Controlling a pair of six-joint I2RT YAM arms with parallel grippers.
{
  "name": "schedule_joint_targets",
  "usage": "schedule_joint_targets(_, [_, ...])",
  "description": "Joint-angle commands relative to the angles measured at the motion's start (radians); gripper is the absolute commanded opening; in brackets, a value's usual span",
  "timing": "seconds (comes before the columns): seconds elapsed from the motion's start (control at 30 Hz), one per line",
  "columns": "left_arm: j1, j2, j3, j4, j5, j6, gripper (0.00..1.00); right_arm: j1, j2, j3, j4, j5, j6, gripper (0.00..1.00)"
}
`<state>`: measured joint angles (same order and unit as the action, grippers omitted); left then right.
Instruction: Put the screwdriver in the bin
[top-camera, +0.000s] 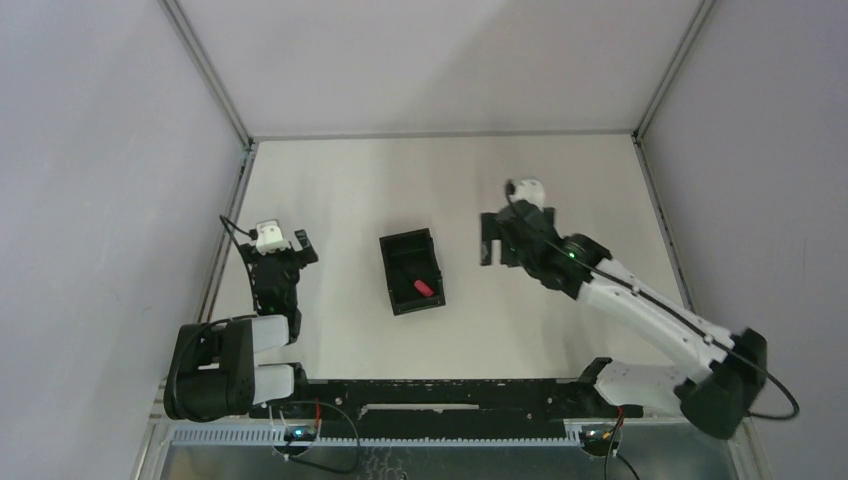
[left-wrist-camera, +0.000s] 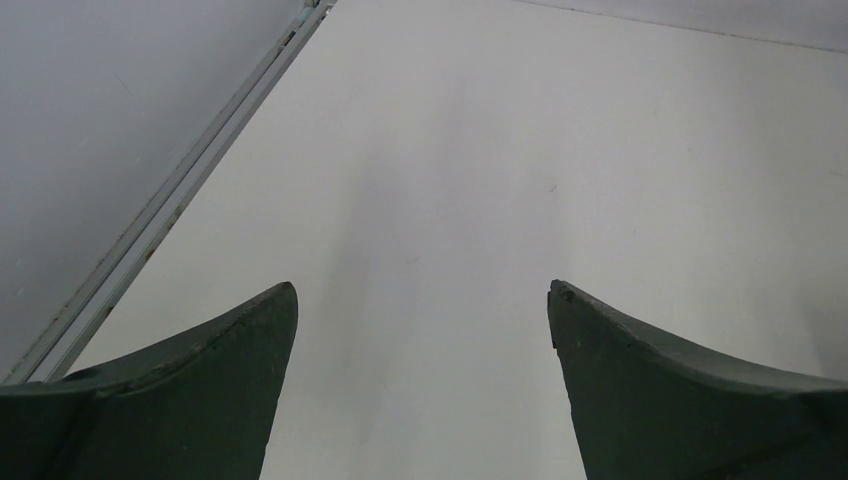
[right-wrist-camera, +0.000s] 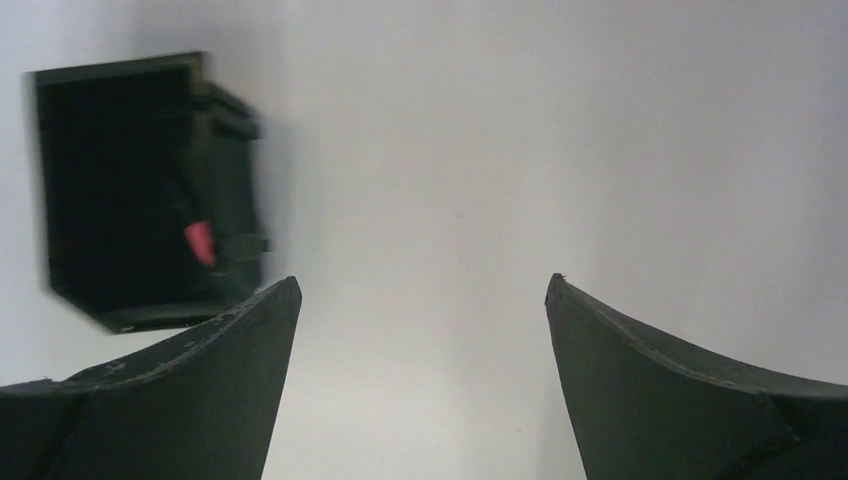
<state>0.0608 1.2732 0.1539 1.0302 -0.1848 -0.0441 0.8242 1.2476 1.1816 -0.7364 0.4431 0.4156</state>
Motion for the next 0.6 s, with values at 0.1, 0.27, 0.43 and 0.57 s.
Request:
schedule_joint_targets(0.1, [-0.004, -0.014, 0.038, 0.031, -0.008, 0.016, 1.00, -0.194, -0.381, -0.403, 0.220, 0.020, 0.097, 1.00])
schedule_joint_targets(0.27, [-0.004, -0.014, 0.037, 0.031, -0.007, 0.016, 1.00, -0.265, -0.621, -0.630, 0.236, 0.126, 0.198, 1.00])
schedule_joint_targets(0.43, [-0.004, -0.014, 0.038, 0.031, -0.008, 0.016, 1.00, -0.283, -0.777, -0.764, 0.248, 0.122, 0.235, 1.00])
schedule_joint_targets(0.57, [-0.005, -0.014, 0.038, 0.031, -0.008, 0.017, 1.00, -0.289, -0.841, -0.812, 0.274, 0.102, 0.234, 1.00])
